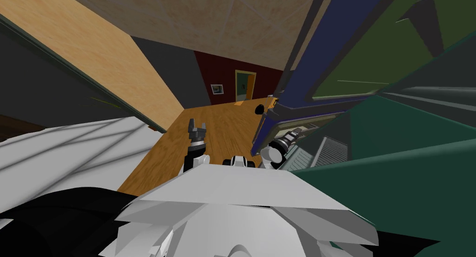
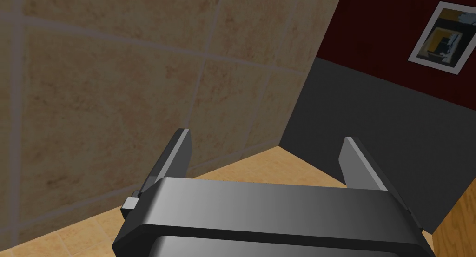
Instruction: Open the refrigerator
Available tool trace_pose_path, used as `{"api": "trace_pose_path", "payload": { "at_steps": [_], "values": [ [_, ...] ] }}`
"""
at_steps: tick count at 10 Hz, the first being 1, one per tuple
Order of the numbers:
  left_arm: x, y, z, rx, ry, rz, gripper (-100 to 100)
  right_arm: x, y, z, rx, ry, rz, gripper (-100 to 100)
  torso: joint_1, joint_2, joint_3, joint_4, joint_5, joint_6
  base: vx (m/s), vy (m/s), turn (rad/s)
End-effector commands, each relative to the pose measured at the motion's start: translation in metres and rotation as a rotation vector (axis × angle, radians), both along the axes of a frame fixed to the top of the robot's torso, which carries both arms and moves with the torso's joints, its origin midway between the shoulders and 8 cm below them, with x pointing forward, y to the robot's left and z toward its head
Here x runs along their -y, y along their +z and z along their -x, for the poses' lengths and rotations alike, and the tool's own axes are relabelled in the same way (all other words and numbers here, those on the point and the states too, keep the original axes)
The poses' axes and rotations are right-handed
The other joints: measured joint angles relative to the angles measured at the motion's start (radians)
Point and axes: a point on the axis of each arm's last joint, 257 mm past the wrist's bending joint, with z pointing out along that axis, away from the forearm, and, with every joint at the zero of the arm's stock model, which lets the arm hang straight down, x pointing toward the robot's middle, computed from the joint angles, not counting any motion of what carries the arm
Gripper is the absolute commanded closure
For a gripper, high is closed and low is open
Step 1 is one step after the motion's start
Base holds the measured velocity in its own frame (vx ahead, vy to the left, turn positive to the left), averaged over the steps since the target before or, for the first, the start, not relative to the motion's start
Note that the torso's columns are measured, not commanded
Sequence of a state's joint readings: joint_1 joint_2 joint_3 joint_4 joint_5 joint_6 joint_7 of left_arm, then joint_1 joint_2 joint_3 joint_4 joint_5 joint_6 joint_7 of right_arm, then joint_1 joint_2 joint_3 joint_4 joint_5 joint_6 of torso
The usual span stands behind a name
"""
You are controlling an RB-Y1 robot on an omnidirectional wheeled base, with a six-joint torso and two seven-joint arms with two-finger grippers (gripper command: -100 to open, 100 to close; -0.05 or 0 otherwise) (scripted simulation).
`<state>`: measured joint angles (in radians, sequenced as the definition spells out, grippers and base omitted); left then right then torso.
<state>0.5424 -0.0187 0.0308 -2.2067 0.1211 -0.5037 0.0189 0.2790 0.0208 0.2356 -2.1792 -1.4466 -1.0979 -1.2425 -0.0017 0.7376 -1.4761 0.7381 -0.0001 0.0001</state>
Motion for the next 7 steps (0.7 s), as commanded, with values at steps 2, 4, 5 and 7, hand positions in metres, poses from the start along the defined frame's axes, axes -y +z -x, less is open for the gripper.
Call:
{"api": "trace_pose_path", "payload": {
  "at_steps": [2, 4, 5, 7],
  "values": [
    [0.0, 0.0, 0.0, 0.0, 0.0, 0.0, 0, 0.0, -0.003, 0.0, -0.002, 0.0, 0.003, 100, 0.003, 0.001, 0.0, 0.0, 0.0, 0.0, -0.003, 0.01, -0.002],
    [0.0, 0.0, 0.0, 0.0, 0.0, 0.0, 0, 0.006, 0.001, 0.011, -0.005, -0.055, 0.006, 100, 0.006, 0.003, 0.002, 0.001, 0.002, 0.0, 0.053, 0.029, 0.072],
    [0.0, 0.0, 0.0, 0.0, 0.0, 0.0, 0, 0.006, 0.001, 0.011, -0.005, -0.055, 0.006, 100, 0.0, -0.006, -0.003, -0.001, 0.0, 0.0, 0.167, 0.025, 0.094],
    [0.0, 0.0, 0.0, 0.0, 0.0, 0.0, 0, 0.012, 0.003, 0.023, -0.006, -0.11, 0.008, 100, 0.003, -0.006, -0.004, -0.002, 0.0, 0.0, 0.191, 0.041, 0.11]
  ]
}}
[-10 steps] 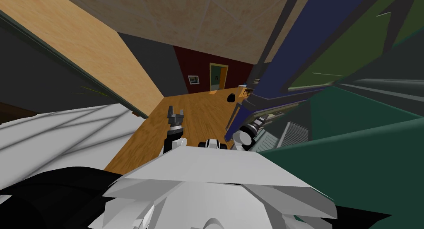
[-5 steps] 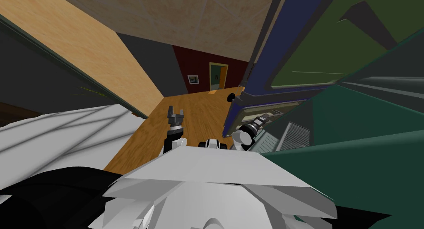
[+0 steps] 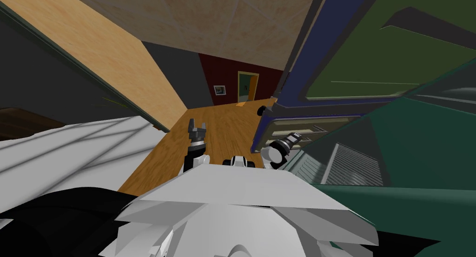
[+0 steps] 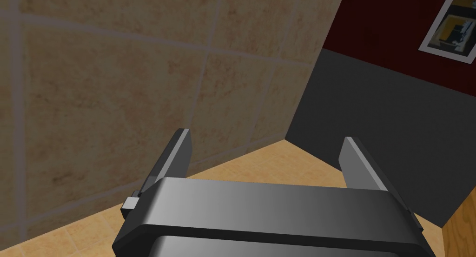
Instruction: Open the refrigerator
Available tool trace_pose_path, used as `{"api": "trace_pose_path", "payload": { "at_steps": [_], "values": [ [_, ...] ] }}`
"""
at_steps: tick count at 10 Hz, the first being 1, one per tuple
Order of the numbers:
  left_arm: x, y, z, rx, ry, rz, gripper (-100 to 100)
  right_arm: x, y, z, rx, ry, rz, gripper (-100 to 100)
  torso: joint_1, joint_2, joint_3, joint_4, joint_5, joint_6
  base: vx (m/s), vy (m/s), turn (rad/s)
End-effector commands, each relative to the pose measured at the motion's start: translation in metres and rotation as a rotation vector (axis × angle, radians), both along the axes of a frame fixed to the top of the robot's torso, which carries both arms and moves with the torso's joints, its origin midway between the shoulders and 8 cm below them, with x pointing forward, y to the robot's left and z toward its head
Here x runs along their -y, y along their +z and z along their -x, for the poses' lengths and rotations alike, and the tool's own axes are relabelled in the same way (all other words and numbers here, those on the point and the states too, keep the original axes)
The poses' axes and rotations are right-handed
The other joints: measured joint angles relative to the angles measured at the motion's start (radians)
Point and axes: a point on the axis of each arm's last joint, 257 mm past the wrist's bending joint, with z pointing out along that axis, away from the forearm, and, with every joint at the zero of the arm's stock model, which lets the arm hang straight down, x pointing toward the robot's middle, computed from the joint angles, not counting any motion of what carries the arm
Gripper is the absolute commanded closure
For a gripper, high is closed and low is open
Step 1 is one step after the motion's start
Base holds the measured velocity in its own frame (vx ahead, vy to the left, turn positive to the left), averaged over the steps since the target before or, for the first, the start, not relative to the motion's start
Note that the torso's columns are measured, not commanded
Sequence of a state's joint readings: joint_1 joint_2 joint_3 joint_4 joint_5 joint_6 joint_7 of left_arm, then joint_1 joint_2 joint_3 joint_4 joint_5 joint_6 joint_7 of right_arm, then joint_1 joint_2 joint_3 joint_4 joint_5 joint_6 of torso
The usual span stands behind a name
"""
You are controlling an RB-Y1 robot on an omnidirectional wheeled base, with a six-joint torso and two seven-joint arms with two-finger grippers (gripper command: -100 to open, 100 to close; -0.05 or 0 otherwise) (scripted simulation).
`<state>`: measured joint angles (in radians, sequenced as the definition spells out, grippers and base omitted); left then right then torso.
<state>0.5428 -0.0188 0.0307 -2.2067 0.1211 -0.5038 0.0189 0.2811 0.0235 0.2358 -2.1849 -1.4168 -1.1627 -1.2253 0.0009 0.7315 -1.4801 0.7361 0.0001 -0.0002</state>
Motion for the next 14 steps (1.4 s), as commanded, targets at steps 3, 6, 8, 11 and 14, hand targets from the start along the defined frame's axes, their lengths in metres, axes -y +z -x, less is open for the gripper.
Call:
{"api": "trace_pose_path", "payload": {
  "at_steps": [3, 6, 8, 11, 14],
  "values": [
    [0.0, 0.0, 0.0, 0.0, 0.0, 0.0, 0, 0.012, 0.004, 0.029, -0.001, -0.133, 0.005, 100, -0.002, 0.009, 0.006, 0.003, -0.001, 0.0, 0.194, -0.002, 0.13],
    [0.0, 0.0, 0.0, 0.0, 0.0, 0.0, 0, 0.016, 0.004, 0.045, 0.001, -0.197, 0.001, 100, 0.0, 0.007, 0.004, 0.002, 0.0, 0.0, 0.174, 0.006, 0.092],
    [0.0, 0.0, 0.0, 0.0, 0.0, 0.0, 0, 0.019, 0.005, 0.058, 0.002, -0.252, 0.001, 100, -0.003, 0.005, 0.003, 0.001, -0.001, 0.0, 0.194, -0.027, 0.126],
    [0.0, 0.0, 0.0, 0.0, 0.0, 0.0, 0, 0.023, 0.007, 0.083, 0.005, -0.351, 0.001, 100, 0.0, 0.008, 0.005, 0.002, 0.0, 0.0, 0.178, -0.007, 0.108],
    [0.0, 0.0, 0.0, 0.0, 0.0, 0.0, 0, 0.024, 0.007, 0.099, 0.009, -0.414, -0.006, 100, -0.001, 0.005, 0.003, 0.002, 0.0, 0.0, 0.177, -0.005, 0.11]
  ]
}}
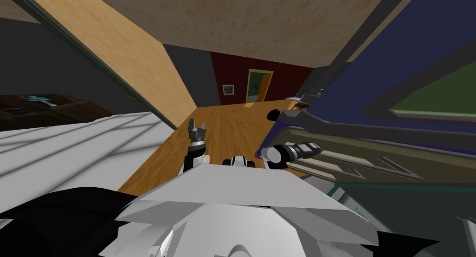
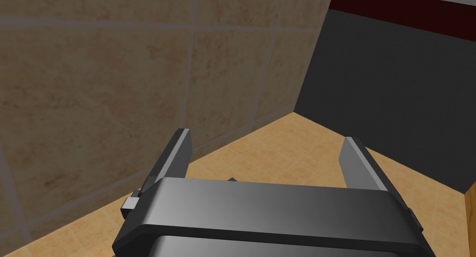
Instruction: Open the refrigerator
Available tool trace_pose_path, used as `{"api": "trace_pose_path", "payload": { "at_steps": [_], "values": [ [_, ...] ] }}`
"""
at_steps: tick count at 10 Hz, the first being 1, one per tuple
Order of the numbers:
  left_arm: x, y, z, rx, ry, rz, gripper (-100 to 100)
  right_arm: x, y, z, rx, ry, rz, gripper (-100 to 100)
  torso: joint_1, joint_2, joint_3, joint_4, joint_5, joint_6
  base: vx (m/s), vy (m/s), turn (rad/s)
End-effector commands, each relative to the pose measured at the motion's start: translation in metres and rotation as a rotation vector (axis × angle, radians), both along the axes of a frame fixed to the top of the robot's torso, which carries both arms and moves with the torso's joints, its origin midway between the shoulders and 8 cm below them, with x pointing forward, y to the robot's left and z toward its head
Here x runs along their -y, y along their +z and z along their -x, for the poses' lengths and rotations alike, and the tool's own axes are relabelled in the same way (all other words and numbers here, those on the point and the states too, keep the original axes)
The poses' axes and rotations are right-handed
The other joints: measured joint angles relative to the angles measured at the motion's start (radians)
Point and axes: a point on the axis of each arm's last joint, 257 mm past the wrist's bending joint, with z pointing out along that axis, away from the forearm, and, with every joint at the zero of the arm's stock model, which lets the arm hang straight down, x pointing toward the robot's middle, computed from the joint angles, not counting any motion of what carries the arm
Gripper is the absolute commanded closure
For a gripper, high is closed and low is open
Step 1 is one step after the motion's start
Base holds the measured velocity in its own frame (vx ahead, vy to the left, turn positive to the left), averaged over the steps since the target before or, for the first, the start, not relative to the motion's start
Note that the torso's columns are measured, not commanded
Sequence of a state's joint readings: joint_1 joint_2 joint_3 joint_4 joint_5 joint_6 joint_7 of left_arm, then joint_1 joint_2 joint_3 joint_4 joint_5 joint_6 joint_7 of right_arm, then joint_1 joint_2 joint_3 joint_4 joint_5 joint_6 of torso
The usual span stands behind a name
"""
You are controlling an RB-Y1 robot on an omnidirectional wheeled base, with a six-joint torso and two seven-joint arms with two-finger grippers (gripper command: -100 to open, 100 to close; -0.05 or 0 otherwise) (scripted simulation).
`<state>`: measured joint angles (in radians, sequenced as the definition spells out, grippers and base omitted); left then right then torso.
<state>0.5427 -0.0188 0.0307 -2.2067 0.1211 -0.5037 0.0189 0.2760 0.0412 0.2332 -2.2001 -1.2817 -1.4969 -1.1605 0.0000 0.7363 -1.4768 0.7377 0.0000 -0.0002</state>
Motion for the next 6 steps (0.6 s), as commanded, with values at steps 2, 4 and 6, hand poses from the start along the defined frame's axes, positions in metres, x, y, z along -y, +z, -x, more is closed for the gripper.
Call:
{"api": "trace_pose_path", "payload": {
  "at_steps": [2, 4, 6],
  "values": [
    [0.0, 0.0, 0.0, 0.0, 0.0, 0.0, 0, 0.001, 0.001, 0.022, 0.008, -0.09, -0.009, 100, 0.002, 0.0, 0.0, 0.0, 0.0, 0.0, 0.189, 0.01, 0.113],
    [0.0, 0.0, 0.0, 0.0, 0.0, 0.0, 0, 0.007, 0.011, 0.016, 0.006, -0.076, 0.043, -100, -0.001, 0.007, 0.004, 0.002, 0.0, 0.0, 0.057, -0.017, -0.049],
    [0.0, 0.0, 0.0, 0.0, 0.0, 0.0, 0, 0.017, 0.03, 0.011, 0.009, -0.08, 0.116, -100, -0.003, 0.004, 0.002, 0.001, -0.001, 0.0, 0.07, -0.066, -0.148]
  ]
}}
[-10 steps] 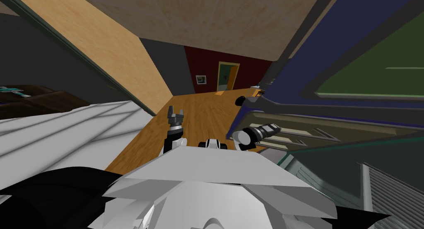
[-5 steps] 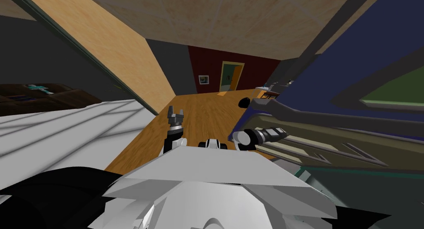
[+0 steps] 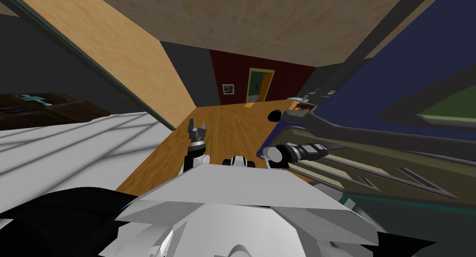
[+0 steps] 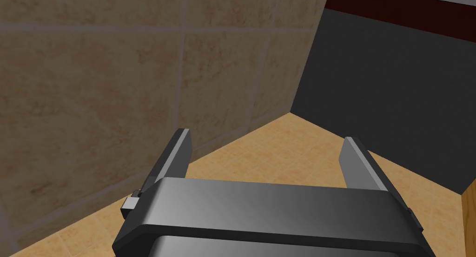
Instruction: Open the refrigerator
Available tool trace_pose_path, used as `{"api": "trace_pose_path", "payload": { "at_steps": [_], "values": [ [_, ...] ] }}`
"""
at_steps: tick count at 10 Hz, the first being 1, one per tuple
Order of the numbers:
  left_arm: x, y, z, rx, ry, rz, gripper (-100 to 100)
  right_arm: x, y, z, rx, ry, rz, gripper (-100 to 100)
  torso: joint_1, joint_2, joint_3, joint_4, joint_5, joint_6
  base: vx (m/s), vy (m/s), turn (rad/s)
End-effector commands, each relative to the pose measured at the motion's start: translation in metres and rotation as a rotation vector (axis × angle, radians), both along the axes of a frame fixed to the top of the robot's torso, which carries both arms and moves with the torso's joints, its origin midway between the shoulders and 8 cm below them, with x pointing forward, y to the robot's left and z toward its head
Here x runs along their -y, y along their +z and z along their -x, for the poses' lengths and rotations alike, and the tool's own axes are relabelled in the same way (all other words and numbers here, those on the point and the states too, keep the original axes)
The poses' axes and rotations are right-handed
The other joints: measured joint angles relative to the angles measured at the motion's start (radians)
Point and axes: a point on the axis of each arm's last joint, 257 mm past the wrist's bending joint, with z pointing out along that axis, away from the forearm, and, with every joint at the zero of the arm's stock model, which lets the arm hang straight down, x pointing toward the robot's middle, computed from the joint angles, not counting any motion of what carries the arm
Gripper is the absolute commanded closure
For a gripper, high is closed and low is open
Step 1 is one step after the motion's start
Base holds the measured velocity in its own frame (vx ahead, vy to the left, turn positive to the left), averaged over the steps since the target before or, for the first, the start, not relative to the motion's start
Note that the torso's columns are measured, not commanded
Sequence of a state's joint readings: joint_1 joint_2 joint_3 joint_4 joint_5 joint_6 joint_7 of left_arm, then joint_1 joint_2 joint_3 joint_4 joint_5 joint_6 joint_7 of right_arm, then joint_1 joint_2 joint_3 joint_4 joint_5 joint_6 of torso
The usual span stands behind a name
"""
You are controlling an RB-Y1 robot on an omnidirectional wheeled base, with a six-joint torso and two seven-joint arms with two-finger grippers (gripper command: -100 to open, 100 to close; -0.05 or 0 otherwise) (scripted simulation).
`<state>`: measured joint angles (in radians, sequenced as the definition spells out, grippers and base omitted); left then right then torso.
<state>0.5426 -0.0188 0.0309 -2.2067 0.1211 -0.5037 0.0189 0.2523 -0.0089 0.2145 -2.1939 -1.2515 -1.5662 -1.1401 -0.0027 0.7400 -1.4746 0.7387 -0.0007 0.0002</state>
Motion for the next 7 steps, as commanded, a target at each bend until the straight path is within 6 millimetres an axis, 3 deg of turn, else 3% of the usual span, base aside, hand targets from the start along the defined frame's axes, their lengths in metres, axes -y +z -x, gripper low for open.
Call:
{"api": "trace_pose_path", "payload": {
  "at_steps": [1, 4, 6, 7],
  "values": [
    [0.0, 0.0, 0.0, 0.0, 0.0, 0.0, 0, 0.014, 0.027, -0.006, 0.0, -0.012, 0.098, -100, 0.0, -0.002, -0.002, -0.001, 0.0, 0.0, 0.095, -0.102, -0.236],
    [0.0, 0.0, 0.0, 0.0, 0.0, 0.0, 0, 0.031, 0.061, -0.009, 0.017, -0.067, 0.193, -100, 0.0, -0.005, -0.005, 0.0, 0.002, 0.001, 0.163, -0.1, -0.275],
    [0.0, 0.0, 0.0, 0.0, 0.0, 0.0, 0, 0.041, 0.083, -0.009, 0.032, -0.116, 0.239, -100, 0.001, -0.003, -0.002, -0.001, 0.0, 0.0, 0.217, -0.127, -0.408],
    [0.0, 0.0, 0.0, 0.0, 0.0, 0.0, 0, 0.043, 0.084, -0.007, 0.036, -0.127, 0.239, -100, 0.0, -0.003, -0.002, -0.001, 0.0, 0.0, 0.16, -0.098, -0.155]
  ]
}}
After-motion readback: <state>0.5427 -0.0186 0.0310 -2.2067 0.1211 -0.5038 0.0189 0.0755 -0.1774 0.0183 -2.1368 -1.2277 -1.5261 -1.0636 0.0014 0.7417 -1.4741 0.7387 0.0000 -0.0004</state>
